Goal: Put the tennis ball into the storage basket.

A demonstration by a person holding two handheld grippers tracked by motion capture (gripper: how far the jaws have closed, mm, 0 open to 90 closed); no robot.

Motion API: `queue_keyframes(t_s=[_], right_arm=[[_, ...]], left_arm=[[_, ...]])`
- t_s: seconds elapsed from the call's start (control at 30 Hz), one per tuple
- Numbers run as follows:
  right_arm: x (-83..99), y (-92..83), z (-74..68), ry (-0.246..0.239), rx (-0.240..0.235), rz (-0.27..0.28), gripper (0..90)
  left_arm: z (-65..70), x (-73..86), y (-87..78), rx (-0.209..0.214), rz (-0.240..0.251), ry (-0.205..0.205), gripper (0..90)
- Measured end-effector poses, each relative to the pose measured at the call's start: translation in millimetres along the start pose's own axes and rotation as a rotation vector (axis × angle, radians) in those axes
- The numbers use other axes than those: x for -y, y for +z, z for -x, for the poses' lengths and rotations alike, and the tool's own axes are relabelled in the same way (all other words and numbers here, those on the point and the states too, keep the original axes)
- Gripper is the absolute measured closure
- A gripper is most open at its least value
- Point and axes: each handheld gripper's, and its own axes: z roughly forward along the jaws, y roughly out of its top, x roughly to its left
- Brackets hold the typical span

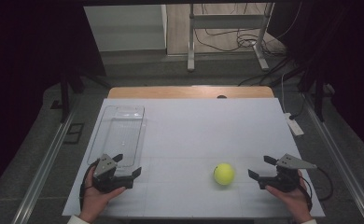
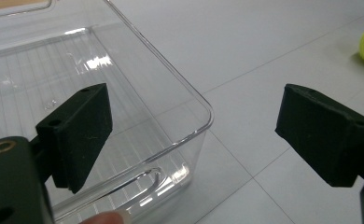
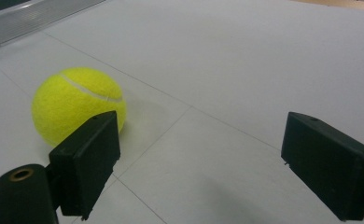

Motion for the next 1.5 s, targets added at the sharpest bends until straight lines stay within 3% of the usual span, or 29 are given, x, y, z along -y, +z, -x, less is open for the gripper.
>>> queue_keyframes(t_s=[0.63, 1.07, 1.5], right_arm=[[-0.5, 1.9, -1.7, -0.002, -0.011, -0.008, 12.6], [-1.5, 3.6, -4.5, -0.029, -0.015, -0.018, 12.6], [-1.5, 1.0, -2.3, -0.009, -0.020, -0.002, 12.8]], left_arm=[[1.2, -0.2, -2.2, -0.007, 0.014, 0.006, 11.6], [5.0, -2.8, -3.8, -0.012, 0.021, 0.018, 11.6], [8.0, -4.9, -5.5, -0.009, 0.023, 0.024, 11.7]])
